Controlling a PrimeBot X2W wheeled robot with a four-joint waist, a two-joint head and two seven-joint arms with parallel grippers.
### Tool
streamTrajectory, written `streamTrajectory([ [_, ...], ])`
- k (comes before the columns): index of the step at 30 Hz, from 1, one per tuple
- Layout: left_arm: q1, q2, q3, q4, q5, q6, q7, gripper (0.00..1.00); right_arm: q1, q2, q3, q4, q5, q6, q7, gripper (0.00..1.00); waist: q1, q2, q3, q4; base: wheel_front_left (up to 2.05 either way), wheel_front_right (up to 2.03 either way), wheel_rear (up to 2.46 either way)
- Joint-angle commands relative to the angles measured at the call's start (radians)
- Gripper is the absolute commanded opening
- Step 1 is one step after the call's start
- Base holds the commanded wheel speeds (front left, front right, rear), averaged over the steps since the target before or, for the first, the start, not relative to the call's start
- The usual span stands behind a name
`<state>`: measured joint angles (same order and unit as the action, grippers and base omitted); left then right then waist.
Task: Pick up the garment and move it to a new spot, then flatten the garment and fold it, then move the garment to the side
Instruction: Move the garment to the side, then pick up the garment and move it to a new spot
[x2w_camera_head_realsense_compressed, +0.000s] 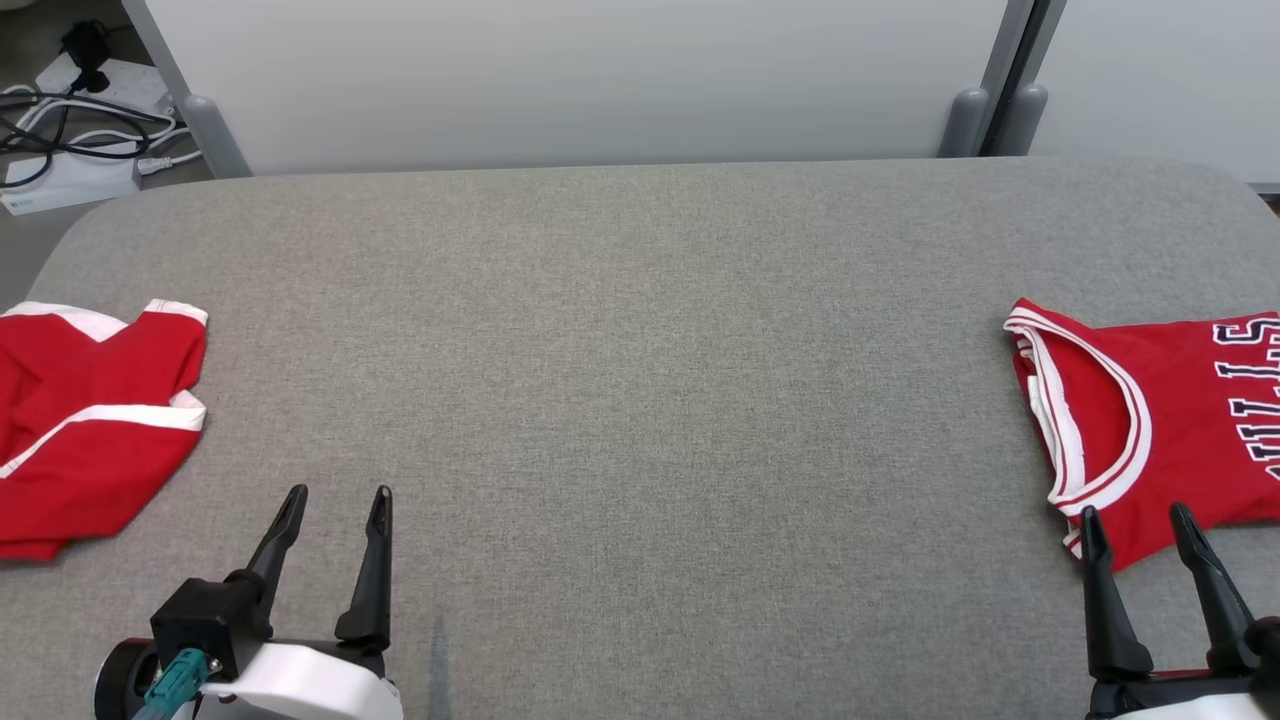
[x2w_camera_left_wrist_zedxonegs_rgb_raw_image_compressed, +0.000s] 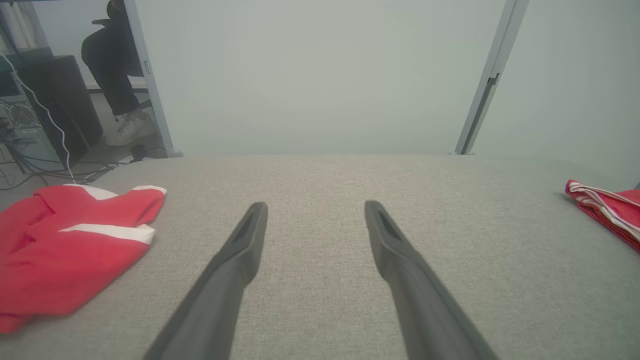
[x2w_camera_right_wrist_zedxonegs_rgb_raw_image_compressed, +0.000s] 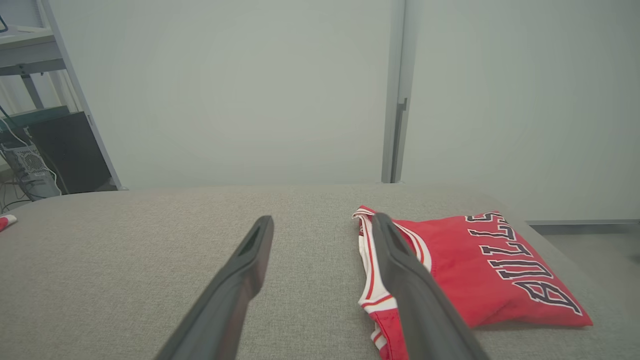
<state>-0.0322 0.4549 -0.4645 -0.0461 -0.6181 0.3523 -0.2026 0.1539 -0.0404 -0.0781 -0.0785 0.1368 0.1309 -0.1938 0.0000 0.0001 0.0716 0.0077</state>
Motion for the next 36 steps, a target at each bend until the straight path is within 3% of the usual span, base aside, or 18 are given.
streamTrajectory([
  [1, -0.027, 0.024, 0.045, -0.017, -0.008, 0.002, -0.002, 1.0, -0.012, -0.014, 0.02, -0.029, 0.0, 0.0, 0.003, 1.0, 0.0, -0.0001, -0.002, 0.001, 0.0, 0.0, 0.0],
  [21, -0.091, 0.002, 0.097, 0.063, -0.03, -0.047, -0.045, 1.0, -0.022, -0.01, 0.004, -0.036, 0.013, 0.0, 0.001, 1.0, 0.0, -0.0001, 0.023, 0.064, 0.0, 0.0, 0.0],
  [36, -0.081, -0.082, 0.166, 0.111, -0.006, -0.038, -0.059, 1.0, -0.055, -0.024, 0.05, -0.068, -0.005, 0.0, 0.049, 1.0, 0.0, -0.0001, 0.023, 0.372, 0.0, 0.0, 0.0],
])
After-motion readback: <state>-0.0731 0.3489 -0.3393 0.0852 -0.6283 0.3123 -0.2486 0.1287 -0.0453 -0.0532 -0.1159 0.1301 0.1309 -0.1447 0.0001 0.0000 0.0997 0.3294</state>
